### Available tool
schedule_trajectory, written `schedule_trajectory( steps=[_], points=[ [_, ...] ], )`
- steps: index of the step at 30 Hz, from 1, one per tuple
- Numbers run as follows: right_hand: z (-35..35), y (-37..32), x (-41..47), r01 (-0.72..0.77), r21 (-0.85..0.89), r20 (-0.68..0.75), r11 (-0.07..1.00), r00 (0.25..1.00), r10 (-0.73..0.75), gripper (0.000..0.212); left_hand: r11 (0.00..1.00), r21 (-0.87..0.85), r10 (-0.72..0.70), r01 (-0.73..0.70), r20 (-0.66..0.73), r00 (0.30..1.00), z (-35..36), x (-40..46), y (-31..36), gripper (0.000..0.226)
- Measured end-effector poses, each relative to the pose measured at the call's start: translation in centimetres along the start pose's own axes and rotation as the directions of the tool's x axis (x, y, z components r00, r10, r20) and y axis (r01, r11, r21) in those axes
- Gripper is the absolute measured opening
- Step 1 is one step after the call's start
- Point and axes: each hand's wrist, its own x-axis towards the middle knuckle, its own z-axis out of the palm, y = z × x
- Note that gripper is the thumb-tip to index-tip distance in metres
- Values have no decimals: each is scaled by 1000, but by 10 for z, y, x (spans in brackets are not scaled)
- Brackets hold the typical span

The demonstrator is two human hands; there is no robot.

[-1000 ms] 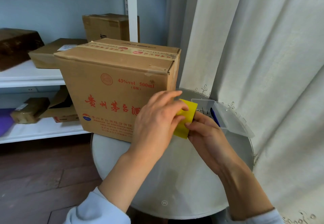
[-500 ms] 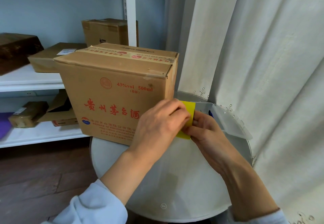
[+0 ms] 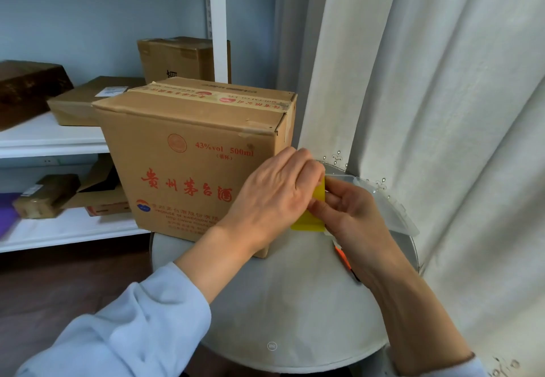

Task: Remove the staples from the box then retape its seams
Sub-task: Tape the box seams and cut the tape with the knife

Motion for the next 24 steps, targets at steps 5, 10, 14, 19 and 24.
schedule_trajectory(
  steps=[5,10,14,19,24],
  points=[
    [-2,-9,-7,17,-133,-247,991,968,-50,41,882,-395,-243,257,86,966,1,-3,-1,9],
    [-2,-17,-10,25,-210,-249,977,965,-78,19,633,-636,-355,441,267,896,-5,3,-6,4],
    [-2,-20,-9,37,-227,-290,973,951,-104,12,551,-694,-407,463,261,875,-11,-1,-4,10],
    [-3,-17,-9,44,-183,-320,982,942,-102,11,567,-644,-435,514,296,850,-13,-4,-7,24],
    [0,-8,-9,66,-173,-300,983,947,-116,6,645,-580,-470,498,213,857,-9,-7,1,11]
  ],
)
